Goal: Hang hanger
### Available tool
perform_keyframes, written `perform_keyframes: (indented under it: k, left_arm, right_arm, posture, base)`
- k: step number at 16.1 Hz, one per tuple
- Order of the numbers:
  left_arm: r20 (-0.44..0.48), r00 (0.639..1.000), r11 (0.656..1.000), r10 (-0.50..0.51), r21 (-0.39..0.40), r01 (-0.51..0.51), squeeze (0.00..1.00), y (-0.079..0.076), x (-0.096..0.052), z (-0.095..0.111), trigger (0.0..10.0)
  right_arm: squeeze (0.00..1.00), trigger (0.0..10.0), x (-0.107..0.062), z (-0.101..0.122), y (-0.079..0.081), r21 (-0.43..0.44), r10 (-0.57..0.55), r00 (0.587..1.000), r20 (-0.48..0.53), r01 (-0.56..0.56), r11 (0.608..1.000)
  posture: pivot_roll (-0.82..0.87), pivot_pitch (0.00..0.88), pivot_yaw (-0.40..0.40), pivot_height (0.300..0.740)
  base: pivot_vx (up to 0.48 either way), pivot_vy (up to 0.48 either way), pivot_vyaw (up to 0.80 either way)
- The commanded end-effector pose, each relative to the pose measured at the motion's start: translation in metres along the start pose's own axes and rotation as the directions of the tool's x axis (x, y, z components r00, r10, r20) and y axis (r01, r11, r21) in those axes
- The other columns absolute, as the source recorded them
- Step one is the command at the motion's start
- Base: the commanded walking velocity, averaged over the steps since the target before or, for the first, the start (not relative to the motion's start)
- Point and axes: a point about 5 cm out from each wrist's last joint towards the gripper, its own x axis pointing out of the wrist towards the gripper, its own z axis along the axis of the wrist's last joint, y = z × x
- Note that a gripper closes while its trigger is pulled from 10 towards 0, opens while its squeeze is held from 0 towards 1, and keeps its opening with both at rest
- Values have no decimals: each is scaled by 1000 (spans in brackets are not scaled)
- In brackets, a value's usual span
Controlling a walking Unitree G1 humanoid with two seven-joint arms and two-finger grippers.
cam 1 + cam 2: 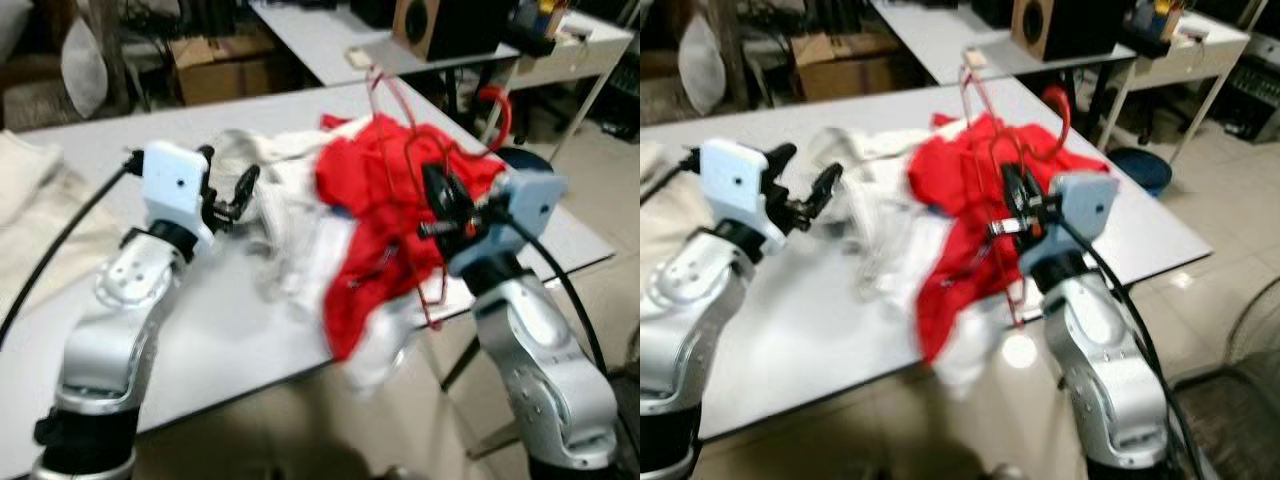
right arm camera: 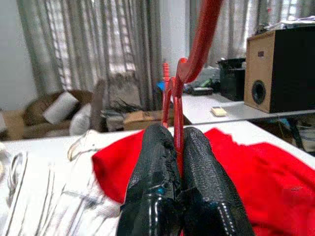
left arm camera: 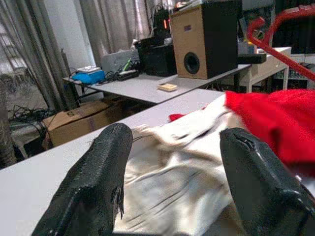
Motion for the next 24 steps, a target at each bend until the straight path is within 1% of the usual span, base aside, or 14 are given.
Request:
perform_keyframes:
  k: [1, 3, 5, 9, 10, 11, 12, 14, 16, 18, 19, 20, 21, 24]
  left_arm:
    - [-27, 1000, 1000, 8, -2, -8, 0, 2, -2, -5, 10000]
    - [-57, 998, 1000, 6, 6, -6, 0, 2, -3, -13, 10000]
    - [-58, 998, 1000, 5, 3, -5, 0, 0, -2, -16, 10000]
    - [-63, 998, 1000, 22, 23, -21, 0, 3, -6, -18, 10000]
    - [-64, 997, 999, 35, 27, -34, 0, 5, -8, -18, 10000]
    - [-78, 995, 998, 58, 34, -56, 0, 10, -12, -23, 10000]
    - [-79, 995, 998, 59, 34, -57, 0, 10, -13, -23, 10000]
    - [-72, 996, 998, 57, 38, -54, 0, 10, -8, -22, 10000]
    - [-68, 996, 998, 55, 17, -54, 0, 8, -8, -22, 10000]
    - [-76, 997, 999, 29, 37, -26, 0, 1, -8, -26, 10000]
    - [-73, 997, 999, 28, 41, -25, 0, 2, -8, -26, 10000]
    - [-72, 997, 998, 35, 47, -31, 0, 5, -8, -25, 10000]
    - [-70, 996, 998, 46, 54, -42, 0, 9, -7, -24, 10000]
    - [-72, 996, 997, 57, 62, -53, 0, 12, -9, -26, 10000]
  right_arm:
    - [0, 10000, 1, -2, 2, -3, 14, 1000, -15, -14, 1000]
    - [0, 10000, -2, -2, 3, -28, 30, 999, -24, -31, 999]
    - [0, 10000, -6, -6, 3, -24, 28, 999, -34, -29, 999]
    - [0, 10000, -1, -8, 11, -30, 76, 996, -36, -77, 997]
    - [0, 10000, 0, -11, 12, -28, 85, 995, -46, -86, 996]
    - [0, 10000, 1, -16, 15, -35, 108, 992, -61, -110, 993]
    - [0, 10000, 1, -17, 16, -37, 111, 992, -62, -113, 993]
    - [0, 10000, 0, -20, 14, -40, 94, 993, -74, -97, 994]
    - [0, 10000, 0, -21, 12, -40, 93, 993, -78, -97, 994]
    - [0, 10000, -4, -27, 7, -66, 81, 992, -99, -87, 994]
    - [0, 10000, -5, -30, 5, -68, 72, 991, -112, -80, 994]
    - [0, 10000, -4, -34, 7, -91, 67, 990, -123, -79, 993]
    - [0, 10000, -2, -34, 11, -97, 90, 989, -120, -102, 990]
    - [0, 10000, 1, -37, 12, -108, 102, 987, -125, -116, 987]
  posture:
    - [-74, 47, 16, 740]
    - [-84, 36, 31, 740]
    - [-73, 29, 21, 740]
    - [-59, 16, 5, 740]
    - [-48, 13, -12, 740]
    - [-53, 1, -5, 740]
    - [-55, 0, -2, 740]
    - [-53, 0, 1, 740]
    - [-58, 0, 12, 740]
    - [-53, 0, 10, 740]
    - [-50, 0, 8, 740]
    - [-50, 0, 9, 740]
    - [-40, 0, 3, 740]
    - [-37, 0, 3, 740]
  base:
    - [0, 405, 0]
    - [0, 405, 0]
    - [0, 407, 0]
    - [0, 405, 0]
    - [0, 409, 0]
    - [0, 405, 0]
    - [0, 405, 0]
    - [0, 407, 0]
    - [0, 407, 0]
    - [0, 409, 0]
    - [0, 409, 0]
    - [0, 409, 0]
    - [0, 409, 0]
    - [0, 406, 0]
